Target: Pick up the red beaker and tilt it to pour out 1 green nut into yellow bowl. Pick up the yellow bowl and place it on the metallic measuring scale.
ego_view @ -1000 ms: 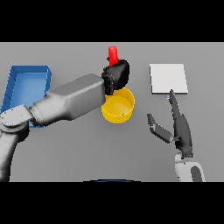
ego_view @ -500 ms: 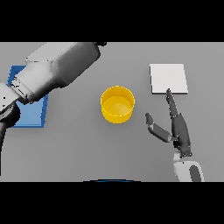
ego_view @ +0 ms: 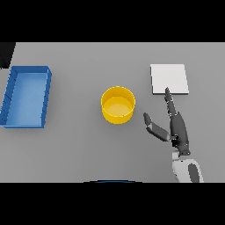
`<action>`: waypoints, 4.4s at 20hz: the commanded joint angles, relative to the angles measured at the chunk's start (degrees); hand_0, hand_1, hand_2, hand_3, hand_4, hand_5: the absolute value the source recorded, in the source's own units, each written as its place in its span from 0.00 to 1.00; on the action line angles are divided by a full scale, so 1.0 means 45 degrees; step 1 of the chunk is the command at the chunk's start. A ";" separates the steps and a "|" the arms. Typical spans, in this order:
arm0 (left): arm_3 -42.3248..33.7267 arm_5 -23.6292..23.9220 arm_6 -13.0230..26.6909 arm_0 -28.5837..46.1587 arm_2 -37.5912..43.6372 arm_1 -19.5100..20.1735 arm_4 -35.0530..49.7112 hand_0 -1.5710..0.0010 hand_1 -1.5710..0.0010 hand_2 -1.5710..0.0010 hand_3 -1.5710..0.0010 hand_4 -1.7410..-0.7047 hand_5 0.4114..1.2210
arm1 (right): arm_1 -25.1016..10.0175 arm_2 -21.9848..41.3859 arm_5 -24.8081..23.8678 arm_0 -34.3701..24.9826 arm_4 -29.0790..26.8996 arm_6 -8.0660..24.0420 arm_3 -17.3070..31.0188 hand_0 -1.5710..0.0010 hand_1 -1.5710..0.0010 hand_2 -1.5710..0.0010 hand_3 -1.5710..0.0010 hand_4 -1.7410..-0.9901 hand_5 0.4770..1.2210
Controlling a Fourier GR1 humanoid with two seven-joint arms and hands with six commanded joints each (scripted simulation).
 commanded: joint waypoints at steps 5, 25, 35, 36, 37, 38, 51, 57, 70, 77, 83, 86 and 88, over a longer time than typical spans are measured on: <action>0.0607 0.1438 0.0659 0.2106 0.1809 0.1263 0.3203 0.00 0.00 0.00 0.03 0.00 1.00 | -0.0160 -0.0188 0.0473 -0.0169 -0.0691 0.0090 -0.0123 1.00 1.00 1.00 1.00 0.85 0.22; -0.8949 0.7258 0.6070 1.1946 0.2647 0.3434 1.0139 0.00 0.00 0.00 0.12 0.00 1.00 | -0.0375 -0.0057 0.0576 -0.0298 -0.0402 -0.0296 0.0325 1.00 1.00 1.00 1.00 0.74 0.28; -1.1951 0.4402 0.5448 1.3482 0.1579 0.5183 1.1935 0.36 0.44 0.47 0.55 0.78 0.35 | -0.0360 -0.0071 0.0539 -0.0445 -0.0388 -0.0081 0.0453 1.00 1.00 1.00 1.00 0.77 0.26; -1.1914 0.4028 0.5221 1.3646 0.1626 0.5221 1.2118 0.49 0.55 0.57 0.64 0.84 0.33 | -0.0432 -0.0119 0.0629 -0.0300 -0.0531 -0.0251 0.0310 1.00 1.00 1.00 1.00 0.78 0.26; -1.1847 0.3857 0.5294 1.3617 0.1553 0.5210 1.2087 0.59 0.64 0.66 0.71 0.89 0.32 | -0.0389 -0.0044 0.0584 -0.0377 -0.0436 -0.0173 0.0231 1.00 1.00 1.00 1.00 0.79 0.27; -1.1939 0.3714 0.5455 1.3536 0.1273 0.5348 1.1751 0.67 0.71 0.73 0.77 0.92 0.30 | -0.0413 -0.0038 0.0624 -0.0354 -0.0451 -0.0262 0.0236 1.00 1.00 1.00 1.00 0.79 0.27; -1.1043 0.4901 0.4142 1.3184 0.1248 0.4750 1.0764 0.98 0.98 0.98 0.99 0.99 0.34 | -0.1246 0.0764 0.1143 -0.0694 0.0923 0.0031 0.0128 1.00 1.00 1.00 1.00 0.80 0.32; -1.1217 0.4976 0.4028 1.3136 0.1326 0.4519 1.0994 1.00 1.00 1.00 1.00 0.99 0.31 | -0.3700 0.2635 0.3364 -0.3607 0.3989 0.1094 0.0654 1.00 1.00 1.00 1.00 0.69 0.30; -1.1289 0.4640 0.3727 1.3325 0.1506 0.4722 1.1300 1.00 1.00 1.00 1.00 0.98 0.34 | -0.4663 0.6339 0.6163 -0.8352 0.7542 -0.0639 0.4357 1.00 1.00 1.00 1.00 0.69 0.30; -1.1431 0.4851 0.3759 1.3529 0.1518 0.4699 1.1356 1.00 1.00 1.00 1.00 0.98 0.34 | -0.4303 0.7276 0.6681 -0.9580 0.8300 -0.0805 0.6201 1.00 1.00 1.00 1.00 0.63 0.33; -1.1465 0.4650 0.3537 1.3579 0.1689 0.4910 1.1521 1.00 1.00 1.00 1.00 0.99 0.34 | -0.3816 0.7226 0.7360 -1.0114 0.8055 -0.0507 0.6922 1.00 1.00 1.00 1.00 0.58 0.38; -1.1500 0.4611 0.3391 1.3677 0.1713 0.5015 1.1523 1.00 1.00 1.00 1.00 0.99 0.34 | -0.3669 0.7144 0.7647 -1.0019 0.7913 -0.0325 0.7054 0.93 0.94 0.94 0.94 0.51 0.49; -1.1378 0.4559 0.3288 1.3732 0.1732 0.4890 1.1574 1.00 1.00 1.00 1.00 0.99 0.35 | -0.3874 0.7233 0.7614 -0.9982 0.8005 -0.0541 0.6997 0.65 0.70 0.80 0.83 0.43 0.63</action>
